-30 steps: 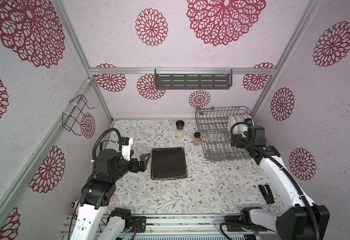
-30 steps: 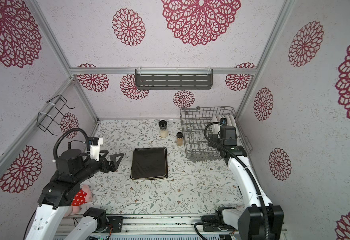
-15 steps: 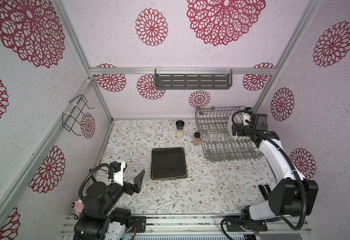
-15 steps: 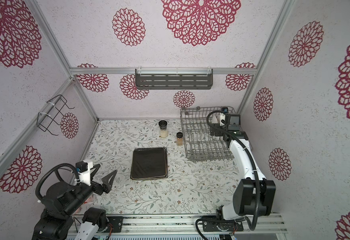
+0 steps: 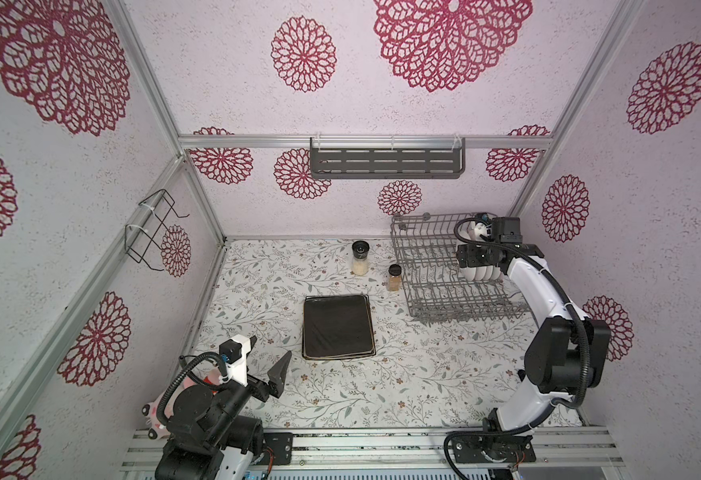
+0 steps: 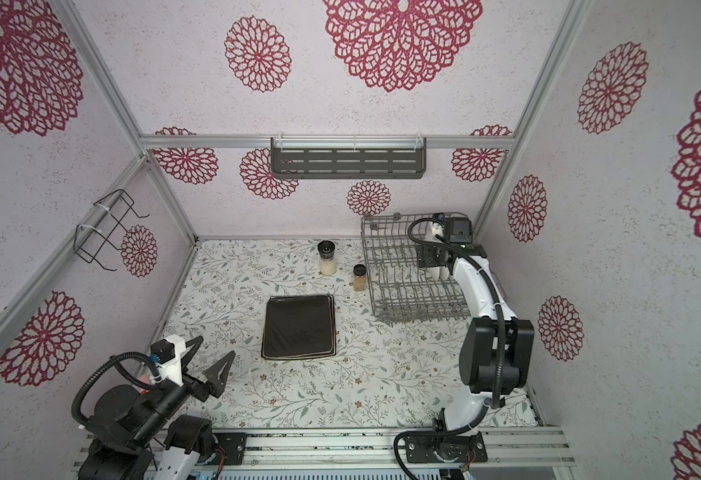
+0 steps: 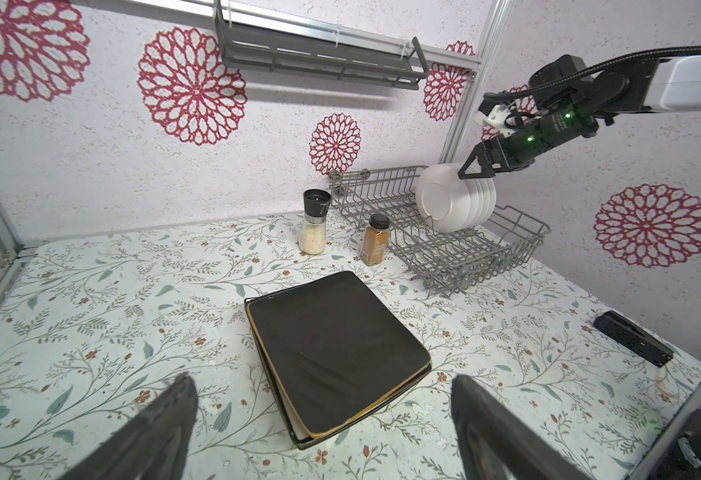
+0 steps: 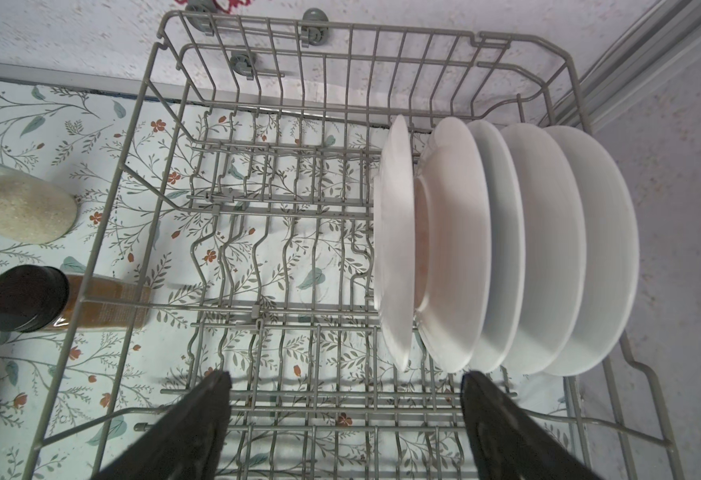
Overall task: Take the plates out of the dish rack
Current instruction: 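Lower the right gripper onto the nearest white plate rim in the rack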
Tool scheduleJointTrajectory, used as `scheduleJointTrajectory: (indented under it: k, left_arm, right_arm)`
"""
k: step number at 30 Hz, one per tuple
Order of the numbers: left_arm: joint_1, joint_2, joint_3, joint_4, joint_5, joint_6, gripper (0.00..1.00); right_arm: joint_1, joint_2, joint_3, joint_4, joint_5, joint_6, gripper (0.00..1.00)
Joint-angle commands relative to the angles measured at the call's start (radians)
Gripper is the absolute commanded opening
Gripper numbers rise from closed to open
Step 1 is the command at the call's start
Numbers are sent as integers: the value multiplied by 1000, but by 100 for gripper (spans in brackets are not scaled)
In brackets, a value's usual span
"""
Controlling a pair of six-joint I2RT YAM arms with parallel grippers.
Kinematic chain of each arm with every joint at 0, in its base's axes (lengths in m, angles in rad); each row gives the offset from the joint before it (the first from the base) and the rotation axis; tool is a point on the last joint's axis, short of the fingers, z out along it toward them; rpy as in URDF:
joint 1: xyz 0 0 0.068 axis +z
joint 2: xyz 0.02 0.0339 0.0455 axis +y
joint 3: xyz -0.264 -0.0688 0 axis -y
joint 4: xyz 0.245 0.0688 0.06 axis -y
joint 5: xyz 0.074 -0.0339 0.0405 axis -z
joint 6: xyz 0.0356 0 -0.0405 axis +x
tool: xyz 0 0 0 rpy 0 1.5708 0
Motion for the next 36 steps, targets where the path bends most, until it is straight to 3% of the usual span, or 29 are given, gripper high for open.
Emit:
scheduleJointTrajectory:
  k: [1,21,36]
  left_arm:
    - [-9,24,-14,37,76,52,97]
    - [-9,102,-27,54,124,73,97]
    - [-8,128,-28,52,110,73,97]
  right_arm:
    - [-7,25,49,-38,-4,-29,88]
    - [-17,243,187,-22,15,-81,73]
    - [-31,313,241,-19,11,-79,54]
